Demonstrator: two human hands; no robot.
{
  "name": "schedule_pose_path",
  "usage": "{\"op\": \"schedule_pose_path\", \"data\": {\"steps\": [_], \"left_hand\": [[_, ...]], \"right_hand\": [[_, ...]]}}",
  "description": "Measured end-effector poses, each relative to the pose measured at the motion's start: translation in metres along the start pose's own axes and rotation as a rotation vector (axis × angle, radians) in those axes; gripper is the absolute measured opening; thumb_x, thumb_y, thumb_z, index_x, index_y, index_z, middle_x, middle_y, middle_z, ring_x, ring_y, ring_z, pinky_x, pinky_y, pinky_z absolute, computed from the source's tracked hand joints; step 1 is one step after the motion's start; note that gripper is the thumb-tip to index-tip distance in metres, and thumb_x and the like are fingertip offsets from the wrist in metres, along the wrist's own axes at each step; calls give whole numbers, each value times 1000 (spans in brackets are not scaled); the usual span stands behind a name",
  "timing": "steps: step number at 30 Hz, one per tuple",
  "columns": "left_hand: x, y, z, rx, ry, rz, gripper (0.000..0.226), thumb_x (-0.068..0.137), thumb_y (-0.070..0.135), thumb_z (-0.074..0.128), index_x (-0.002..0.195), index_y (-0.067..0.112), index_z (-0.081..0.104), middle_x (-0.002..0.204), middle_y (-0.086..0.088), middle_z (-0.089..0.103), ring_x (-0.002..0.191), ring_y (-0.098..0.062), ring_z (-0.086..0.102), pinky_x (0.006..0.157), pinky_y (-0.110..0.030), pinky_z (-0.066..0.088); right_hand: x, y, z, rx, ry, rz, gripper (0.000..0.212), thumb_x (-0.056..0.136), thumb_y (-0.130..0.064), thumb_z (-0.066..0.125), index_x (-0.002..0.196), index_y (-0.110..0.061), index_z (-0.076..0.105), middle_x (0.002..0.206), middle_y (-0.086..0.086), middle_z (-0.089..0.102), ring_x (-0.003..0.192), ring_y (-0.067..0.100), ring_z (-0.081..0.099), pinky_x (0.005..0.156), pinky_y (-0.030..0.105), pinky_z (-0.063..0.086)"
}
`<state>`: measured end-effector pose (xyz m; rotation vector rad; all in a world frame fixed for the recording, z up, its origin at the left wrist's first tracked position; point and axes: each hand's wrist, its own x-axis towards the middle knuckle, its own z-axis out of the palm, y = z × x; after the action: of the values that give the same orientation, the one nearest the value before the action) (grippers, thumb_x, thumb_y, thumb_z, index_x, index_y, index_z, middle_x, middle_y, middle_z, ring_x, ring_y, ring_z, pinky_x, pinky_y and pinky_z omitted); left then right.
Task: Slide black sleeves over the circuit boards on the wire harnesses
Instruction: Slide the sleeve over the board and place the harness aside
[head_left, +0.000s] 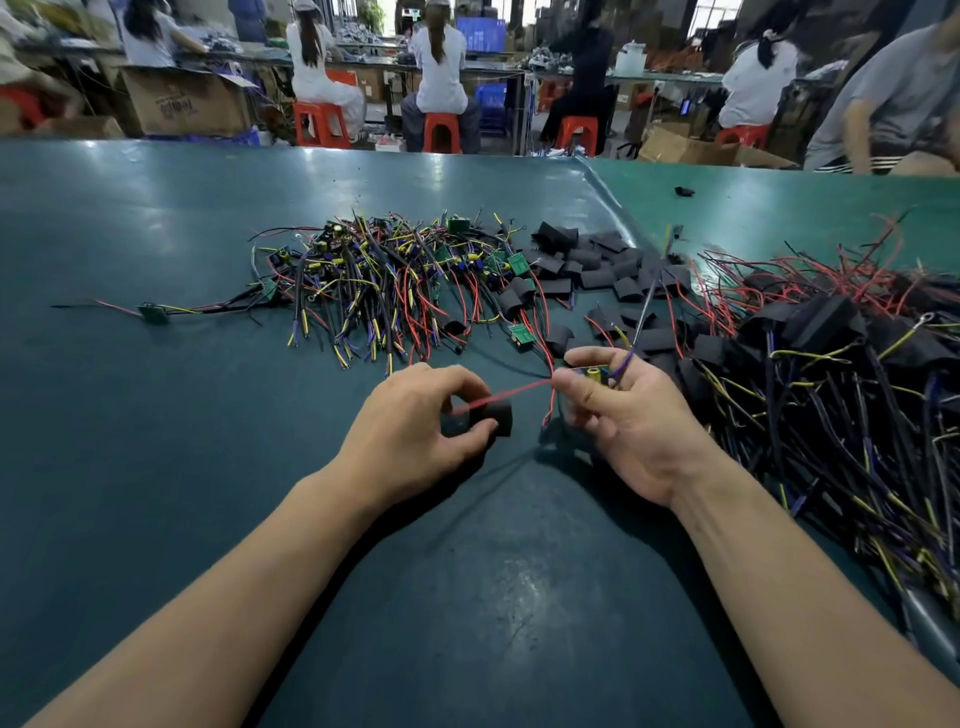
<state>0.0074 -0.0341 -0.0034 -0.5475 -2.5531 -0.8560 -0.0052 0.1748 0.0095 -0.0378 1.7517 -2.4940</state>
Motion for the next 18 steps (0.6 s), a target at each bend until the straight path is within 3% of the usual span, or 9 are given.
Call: {"op": "schedule_pose_path", "data": {"steps": [4, 8, 12, 18], "left_hand": [[-2, -1, 0, 39, 26, 46, 31, 76, 23, 81, 105, 15, 76, 97, 1, 71, 92, -23, 61, 84, -36, 48], [1, -5, -2, 127, -15, 55, 29, 78, 36, 72, 100, 17, 77, 96, 0, 72, 87, -25, 58, 82, -39, 47], [1, -3, -2, -31, 77, -38, 31, 75, 31, 73, 102, 18, 76, 90, 6, 72, 78, -16, 64, 80, -34, 53], [3, -5, -3, -264, 276, -159, 23, 74, 20, 80, 95, 24, 72, 82, 17, 70, 70, -4, 65, 67, -14, 48]], "right_hand": [[1, 2, -2, -118, 47, -44, 11, 65, -13, 78, 74, -16, 73, 65, 3, 63, 57, 14, 59, 56, 24, 52], [2, 0, 0, 23, 71, -113, 12, 77, 2, 68, 83, -5, 61, 74, 13, 72, 68, 24, 71, 64, 27, 59], [3, -6, -2, 119, 191, -167, 17, 87, 13, 58, 88, -4, 56, 69, 10, 72, 62, 22, 71, 58, 22, 57], [4, -6, -6, -15, 271, -289, 17, 87, 11, 61, 88, -5, 57, 80, 14, 68, 66, 22, 71, 62, 23, 57]]}}
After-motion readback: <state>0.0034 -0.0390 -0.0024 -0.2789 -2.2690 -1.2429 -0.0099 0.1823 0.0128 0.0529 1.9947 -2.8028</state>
